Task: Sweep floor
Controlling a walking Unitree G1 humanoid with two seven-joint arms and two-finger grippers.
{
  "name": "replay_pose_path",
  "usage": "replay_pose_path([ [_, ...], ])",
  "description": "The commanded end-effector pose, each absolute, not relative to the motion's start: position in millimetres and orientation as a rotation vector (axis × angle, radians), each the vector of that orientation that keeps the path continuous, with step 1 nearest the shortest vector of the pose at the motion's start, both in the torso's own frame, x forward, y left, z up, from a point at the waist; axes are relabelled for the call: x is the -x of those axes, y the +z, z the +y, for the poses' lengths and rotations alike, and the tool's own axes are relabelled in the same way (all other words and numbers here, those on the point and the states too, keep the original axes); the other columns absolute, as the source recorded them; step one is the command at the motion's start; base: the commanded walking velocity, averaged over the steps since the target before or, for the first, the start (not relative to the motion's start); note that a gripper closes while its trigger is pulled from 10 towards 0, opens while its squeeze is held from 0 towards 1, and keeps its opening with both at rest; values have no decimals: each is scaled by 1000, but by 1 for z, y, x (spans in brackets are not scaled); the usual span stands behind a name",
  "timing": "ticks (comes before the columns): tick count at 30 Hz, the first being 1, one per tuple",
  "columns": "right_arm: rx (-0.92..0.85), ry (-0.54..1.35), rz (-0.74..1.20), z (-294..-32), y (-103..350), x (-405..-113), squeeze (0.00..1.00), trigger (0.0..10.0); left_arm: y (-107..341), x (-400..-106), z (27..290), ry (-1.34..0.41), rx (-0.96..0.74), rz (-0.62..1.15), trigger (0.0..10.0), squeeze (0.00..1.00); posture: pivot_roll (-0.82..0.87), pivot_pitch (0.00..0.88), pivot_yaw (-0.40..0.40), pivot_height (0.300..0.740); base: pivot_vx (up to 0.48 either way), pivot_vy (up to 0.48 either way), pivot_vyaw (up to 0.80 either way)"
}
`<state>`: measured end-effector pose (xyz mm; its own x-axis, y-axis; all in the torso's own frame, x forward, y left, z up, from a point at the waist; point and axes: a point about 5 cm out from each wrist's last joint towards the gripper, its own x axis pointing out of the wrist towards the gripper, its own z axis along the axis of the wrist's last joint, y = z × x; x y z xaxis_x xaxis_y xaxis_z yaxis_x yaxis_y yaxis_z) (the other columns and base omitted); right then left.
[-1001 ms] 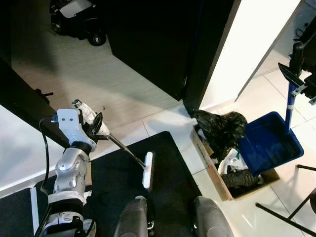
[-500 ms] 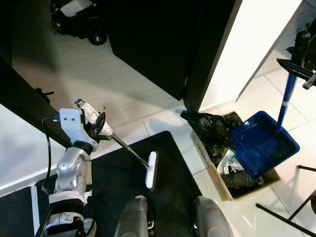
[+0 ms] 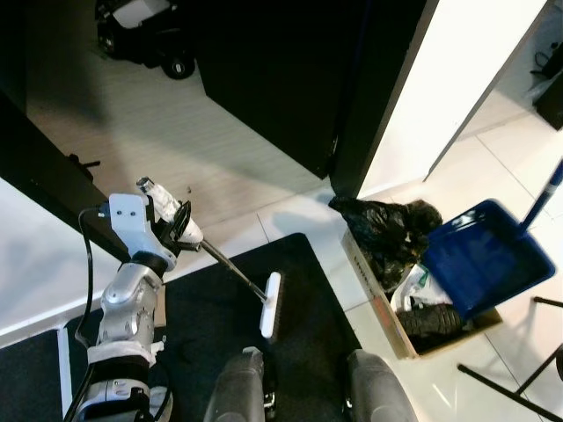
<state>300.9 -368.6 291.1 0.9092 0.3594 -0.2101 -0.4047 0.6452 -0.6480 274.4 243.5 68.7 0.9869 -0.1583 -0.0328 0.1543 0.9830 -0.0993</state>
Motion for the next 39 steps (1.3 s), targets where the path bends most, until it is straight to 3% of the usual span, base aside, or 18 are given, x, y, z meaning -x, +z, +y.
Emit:
replay_pose_path([
  [1,830,389,5,-371,310,-297,0,10000,71,-275,242,-160,113,23,10000,0,-22,80,14,740,0,0,0],
  [9,754,359,-118,-372,331,-297,0,10000,73,-276,242,-163,112,18,10000,0,-16,75,13,740,0,0,0],
  [21,500,224,-560,-376,407,-286,0,10000,76,-276,246,-155,112,4,10000,0,-10,72,11,740,0,0,0],
  [28,432,224,-651,-375,424,-282,0,10000,77,-276,250,-135,120,-7,10000,0,-13,72,10,740,0,0,0],
  [32,203,354,-657,-361,418,-297,0,10000,76,-275,262,-66,38,21,10000,0,-11,72,6,740,0,0,0],
  [39,62,625,-479,-330,376,-320,0,10000,73,-269,291,21,-221,134,10000,0,4,73,-1,740,0,0,0],
])
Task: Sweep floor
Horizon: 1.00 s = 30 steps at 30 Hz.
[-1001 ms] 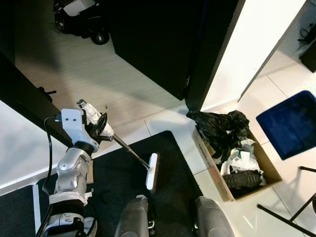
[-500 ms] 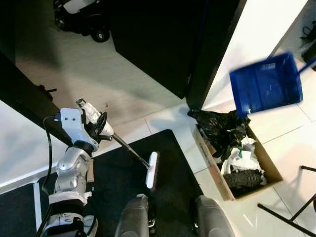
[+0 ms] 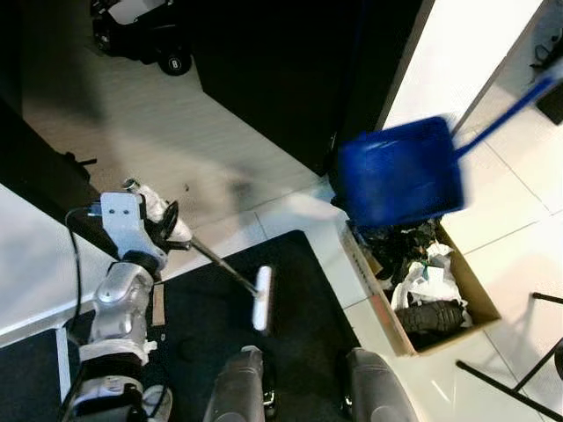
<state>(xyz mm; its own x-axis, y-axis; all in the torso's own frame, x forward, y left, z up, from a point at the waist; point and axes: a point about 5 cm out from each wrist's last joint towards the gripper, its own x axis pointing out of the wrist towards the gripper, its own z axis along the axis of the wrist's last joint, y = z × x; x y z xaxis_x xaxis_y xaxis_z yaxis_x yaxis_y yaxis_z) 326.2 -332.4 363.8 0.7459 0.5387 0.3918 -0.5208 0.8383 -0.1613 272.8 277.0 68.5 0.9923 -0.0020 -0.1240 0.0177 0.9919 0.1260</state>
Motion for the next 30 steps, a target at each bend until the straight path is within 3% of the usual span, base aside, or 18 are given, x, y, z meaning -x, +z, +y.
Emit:
replay_pose_path([
  [1,62,625,-479,-330,376,-320,0,10000,73,-269,291,21,-221,134,10000,0,4,73,-1,740,0,0,0],
  [8,92,691,-337,-314,342,-330,0,10000,75,-261,316,139,-295,172,10000,0,4,74,-2,740,0,0,0],
  [11,43,715,-285,-298,315,-337,0,10000,73,-262,312,126,-281,164,10000,0,3,74,-1,740,0,0,0],
  [15,-153,705,-169,-260,236,-348,0,10000,70,-270,291,55,-227,143,10000,0,13,72,-2,740,0,0,0],
  [20,-274,725,-125,-233,204,-344,0,10000,71,-272,284,32,-214,136,10000,0,20,76,-2,740,0,0,0],
  [30,-263,571,-46,-227,161,-336,0,10000,69,-268,286,32,-221,155,10000,0,25,81,-2,740,0,0,0],
])
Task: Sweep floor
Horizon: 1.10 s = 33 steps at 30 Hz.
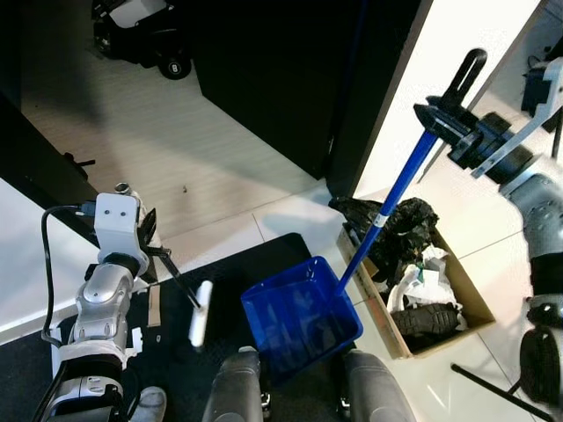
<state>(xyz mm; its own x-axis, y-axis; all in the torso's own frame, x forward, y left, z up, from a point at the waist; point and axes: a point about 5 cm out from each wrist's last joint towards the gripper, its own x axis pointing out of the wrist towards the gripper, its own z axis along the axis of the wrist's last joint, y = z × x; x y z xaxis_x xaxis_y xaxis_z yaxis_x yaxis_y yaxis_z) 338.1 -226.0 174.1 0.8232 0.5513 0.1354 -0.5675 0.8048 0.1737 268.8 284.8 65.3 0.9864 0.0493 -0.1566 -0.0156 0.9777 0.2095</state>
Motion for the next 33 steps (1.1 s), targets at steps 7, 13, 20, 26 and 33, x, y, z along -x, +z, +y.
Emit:
replay_pose_path([
  [7,-215,392,71,-225,113,-327,0,10000,71,-274,272,-23,-226,135,10000,0,29,80,1,740,0,0,0],
  [13,-240,300,51,-220,93,-321,0,10000,71,-276,263,-52,-205,121,10000,0,32,74,5,740,0,0,0],
  [20,-259,255,-18,-213,85,-318,0,10000,73,-277,262,-75,-186,113,10000,0,36,61,10,740,0,0,0],
  [26,-143,347,1,-200,77,-316,0,10000,67,-276,254,-94,-141,109,10000,0,34,51,7,740,0,0,0],
  [33,-16,418,5,-193,75,-315,0,10000,63,-272,250,-118,-141,121,10000,0,37,46,7,740,0,0,0],
])
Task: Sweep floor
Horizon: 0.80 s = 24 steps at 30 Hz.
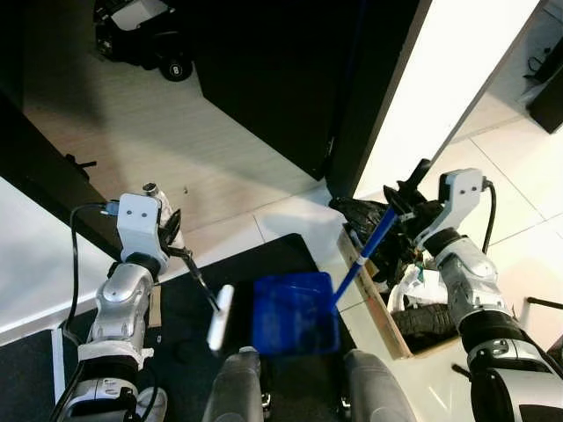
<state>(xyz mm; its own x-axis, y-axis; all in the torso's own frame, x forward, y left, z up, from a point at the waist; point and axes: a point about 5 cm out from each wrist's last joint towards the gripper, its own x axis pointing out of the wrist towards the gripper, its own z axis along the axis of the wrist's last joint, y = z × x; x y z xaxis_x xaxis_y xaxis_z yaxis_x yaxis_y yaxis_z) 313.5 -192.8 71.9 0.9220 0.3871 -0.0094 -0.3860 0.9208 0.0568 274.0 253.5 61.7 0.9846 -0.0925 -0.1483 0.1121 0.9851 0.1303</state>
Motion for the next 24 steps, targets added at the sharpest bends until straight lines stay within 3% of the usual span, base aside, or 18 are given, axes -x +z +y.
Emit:
replay_pose_path([
  [1,-16,418,5,-193,75,-315,0,10000,63,-272,250,-118,-141,121,10000,0,37,46,7,740,0,0,0],
  [24,68,545,-29,-181,76,-317,0,10000,58,-262,252,-63,-102,96,10000,0,47,50,-47,740,0,0,0],
])
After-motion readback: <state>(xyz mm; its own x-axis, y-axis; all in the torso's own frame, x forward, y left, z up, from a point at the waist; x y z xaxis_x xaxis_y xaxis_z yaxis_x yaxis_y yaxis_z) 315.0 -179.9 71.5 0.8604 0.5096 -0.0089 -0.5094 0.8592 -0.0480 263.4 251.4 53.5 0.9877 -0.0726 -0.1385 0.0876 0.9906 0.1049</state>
